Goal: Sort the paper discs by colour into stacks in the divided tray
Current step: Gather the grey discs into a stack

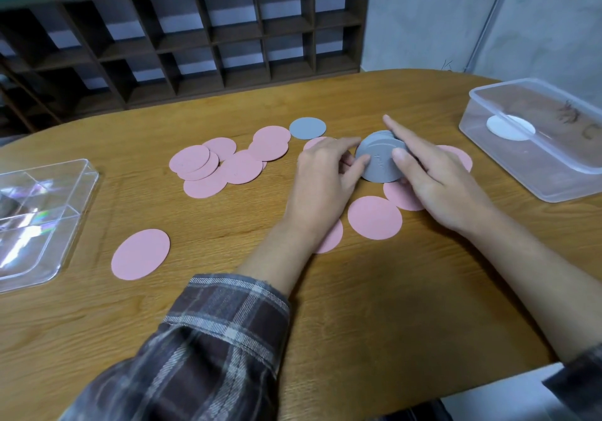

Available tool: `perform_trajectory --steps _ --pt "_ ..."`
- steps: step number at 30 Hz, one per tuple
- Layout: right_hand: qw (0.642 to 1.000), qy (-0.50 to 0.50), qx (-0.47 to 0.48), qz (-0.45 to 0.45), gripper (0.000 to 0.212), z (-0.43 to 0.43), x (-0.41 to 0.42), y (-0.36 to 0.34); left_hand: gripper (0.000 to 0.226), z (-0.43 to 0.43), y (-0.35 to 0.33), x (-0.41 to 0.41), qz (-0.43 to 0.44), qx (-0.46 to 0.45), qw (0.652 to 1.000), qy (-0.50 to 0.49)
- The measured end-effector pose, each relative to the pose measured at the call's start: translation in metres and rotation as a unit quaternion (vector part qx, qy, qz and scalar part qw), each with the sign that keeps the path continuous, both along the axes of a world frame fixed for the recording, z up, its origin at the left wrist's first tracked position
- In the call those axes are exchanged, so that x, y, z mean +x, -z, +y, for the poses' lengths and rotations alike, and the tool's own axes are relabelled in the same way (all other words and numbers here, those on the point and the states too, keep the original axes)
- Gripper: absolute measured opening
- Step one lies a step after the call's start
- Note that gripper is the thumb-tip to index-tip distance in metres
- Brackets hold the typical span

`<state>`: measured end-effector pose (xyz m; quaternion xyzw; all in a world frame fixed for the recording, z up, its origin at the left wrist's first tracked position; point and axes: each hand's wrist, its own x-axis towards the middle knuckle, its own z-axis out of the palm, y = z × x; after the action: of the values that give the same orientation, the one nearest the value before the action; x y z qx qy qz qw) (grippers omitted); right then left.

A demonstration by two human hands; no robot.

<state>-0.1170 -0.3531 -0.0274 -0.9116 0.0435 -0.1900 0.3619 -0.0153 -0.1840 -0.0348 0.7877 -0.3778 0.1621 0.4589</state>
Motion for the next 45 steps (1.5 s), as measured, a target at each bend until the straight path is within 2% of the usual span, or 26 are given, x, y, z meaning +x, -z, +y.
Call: perform_trajectory --steps 5,8,13,16,19,21,26,30,34,40,45 --pt "0.998 0.003 -0.064 0.015 0.060 0.004 0.003 0.002 0.029 0.002 0.000 0.001 0.005 0.000 1.000 -0.005" --pt "0.997 0.018 -0.069 0.028 0.063 0.003 0.002 0.002 0.030 0.004 -0.002 0.006 0.020 0.020 1.000 0.001" --pt "0.998 0.023 -0.059 0.022 0.052 0.002 0.002 0.004 0.040 0.016 -0.001 0.038 -0.014 0.127 0.986 -0.109" --pt "0.998 0.018 -0.055 0.012 0.046 0.002 0.003 0.004 0.042 0.022 0.004 0.053 0.019 0.210 0.972 -0.102" --pt "0.999 0.014 -0.051 0.008 0.044 0.001 0.003 0.004 0.034 0.022 0.003 0.051 0.020 0.240 0.964 -0.111" --pt "0.999 0.012 -0.046 0.005 0.043 0.001 0.003 0.004 0.035 0.022 0.000 0.049 0.020 0.245 0.961 -0.130" --pt "0.999 0.012 -0.045 0.004 0.042 0.001 0.003 0.004 0.053 0.022 -0.003 0.047 0.027 0.268 0.949 -0.164" --pt "0.999 0.011 -0.043 0.003 0.041 0.001 0.002 0.003 0.046 0.022 -0.003 0.052 0.013 0.272 0.946 -0.173" --pt "0.999 0.008 -0.043 0.001 0.041 0.002 0.002 0.003 0.037 0.024 -0.003 0.054 0.027 0.238 0.956 -0.167" --pt "0.999 0.008 -0.042 0.008 0.041 0.000 0.002 0.004 0.042 0.022 -0.006 0.048 0.042 0.245 0.955 -0.162" --pt "0.999 0.008 -0.039 0.010 0.042 0.000 0.003 0.004 0.040 0.025 -0.007 0.046 0.050 0.197 0.970 -0.134"
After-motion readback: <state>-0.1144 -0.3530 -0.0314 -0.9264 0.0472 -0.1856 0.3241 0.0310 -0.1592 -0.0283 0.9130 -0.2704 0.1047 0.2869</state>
